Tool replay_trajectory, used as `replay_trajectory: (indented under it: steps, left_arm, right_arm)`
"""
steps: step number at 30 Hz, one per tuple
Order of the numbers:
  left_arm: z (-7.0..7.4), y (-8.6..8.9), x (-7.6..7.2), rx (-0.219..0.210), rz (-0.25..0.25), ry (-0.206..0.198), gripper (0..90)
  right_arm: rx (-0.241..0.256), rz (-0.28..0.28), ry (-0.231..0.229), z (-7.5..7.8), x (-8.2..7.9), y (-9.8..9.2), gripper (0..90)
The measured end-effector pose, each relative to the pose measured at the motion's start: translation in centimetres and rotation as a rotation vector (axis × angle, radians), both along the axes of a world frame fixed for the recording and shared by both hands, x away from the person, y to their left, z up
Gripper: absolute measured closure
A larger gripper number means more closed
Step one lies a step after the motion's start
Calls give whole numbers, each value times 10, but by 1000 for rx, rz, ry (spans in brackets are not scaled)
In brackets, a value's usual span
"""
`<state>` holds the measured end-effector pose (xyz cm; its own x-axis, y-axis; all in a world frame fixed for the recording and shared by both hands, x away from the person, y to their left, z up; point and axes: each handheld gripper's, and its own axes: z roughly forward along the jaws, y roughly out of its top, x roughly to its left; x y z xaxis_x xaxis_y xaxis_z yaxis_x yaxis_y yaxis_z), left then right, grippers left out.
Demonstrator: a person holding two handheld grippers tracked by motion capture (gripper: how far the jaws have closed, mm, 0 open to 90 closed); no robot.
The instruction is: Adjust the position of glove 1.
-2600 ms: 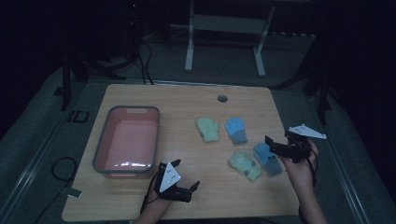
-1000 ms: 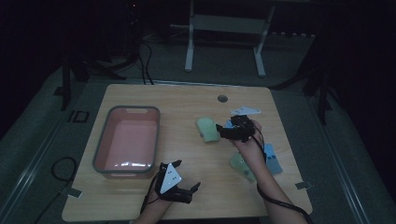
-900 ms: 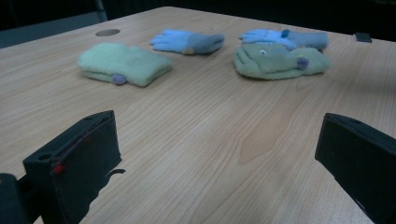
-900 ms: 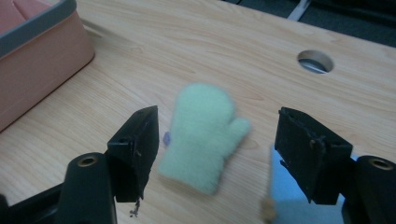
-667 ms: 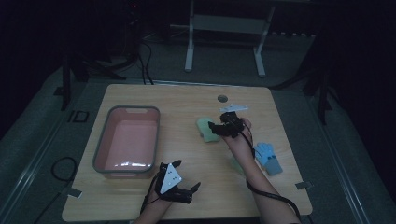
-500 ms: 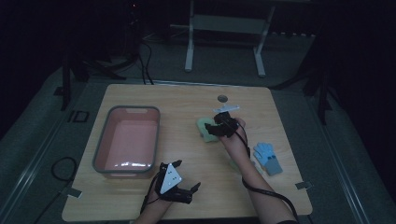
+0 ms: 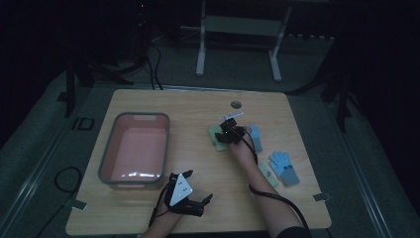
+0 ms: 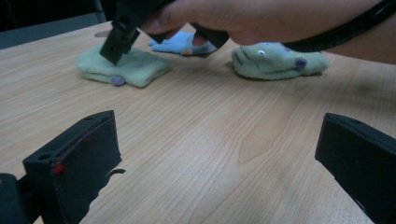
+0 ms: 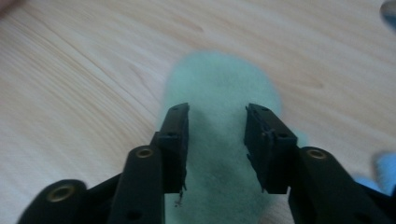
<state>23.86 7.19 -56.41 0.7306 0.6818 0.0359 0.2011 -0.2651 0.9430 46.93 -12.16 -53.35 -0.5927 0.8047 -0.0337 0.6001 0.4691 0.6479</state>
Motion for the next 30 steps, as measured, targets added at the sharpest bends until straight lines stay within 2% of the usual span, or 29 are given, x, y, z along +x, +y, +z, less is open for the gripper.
replay_trajectory:
  steps: [1,2,3,5,10,13,16,19,20,21,23,24,30]
  left_arm:
    - [0,0,0,0,0,0,2]
    - [0,0,0,0,0,0,2]
    - [0,0,0,2,0,0,2]
    - [0,0,0,1,1,0,2]
    - [0,0,0,1,2,0,2]
    - [0,0,0,1,2,1,2]
    - [0,0,0,0,3,2,2]
    - [0,0,0,-1,3,2,2]
    - [0,0,0,1,3,1,2]
    - [0,0,0,3,3,-1,2]
    - [0,0,0,3,4,-1,2]
    - [0,0,0,3,5,-1,2]
    - [0,0,0,9,6,-1,2]
  right_arm:
    - [-3,-7,19,-5,2,0,624]
    - [-3,-7,19,-5,2,0,624]
    - [20,-11,24,-8,2,-1,645]
    - [32,-19,32,-8,2,-1,672]
    - [8,-15,21,-9,2,1,760]
    - [4,-43,8,-8,-1,5,850]
    - [37,-55,8,-2,-8,3,862]
    - [41,-58,8,0,-9,1,862]
    - [63,-66,12,4,-13,-2,864]
    - [85,-90,3,15,-24,-8,869]
    - [88,-92,-1,19,-29,-9,870]
    - [93,-104,-17,27,-39,-12,869]
    - [132,-118,-45,48,-75,-19,869]
